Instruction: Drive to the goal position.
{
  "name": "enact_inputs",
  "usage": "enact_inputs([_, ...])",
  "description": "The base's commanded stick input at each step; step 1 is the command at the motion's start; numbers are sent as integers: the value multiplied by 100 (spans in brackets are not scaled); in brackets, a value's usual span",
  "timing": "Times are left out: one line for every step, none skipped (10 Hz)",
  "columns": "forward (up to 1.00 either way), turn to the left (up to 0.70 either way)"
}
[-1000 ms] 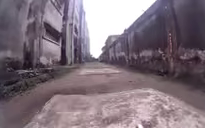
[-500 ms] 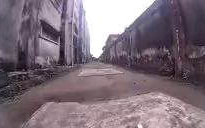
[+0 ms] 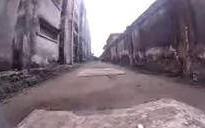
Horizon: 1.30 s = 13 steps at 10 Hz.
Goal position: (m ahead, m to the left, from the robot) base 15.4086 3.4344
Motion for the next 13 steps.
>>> enact_inputs([70,0])
enact_inputs([70,0])
enact_inputs([70,0])
enact_inputs([70,35])
enact_inputs([70,35])
enact_inputs([70,35])
enact_inputs([70,28])
enact_inputs([70,17])
enact_inputs([70,5])
enact_inputs([70,0])
enact_inputs([70,0])
enact_inputs([70,0])
enact_inputs([70,0])
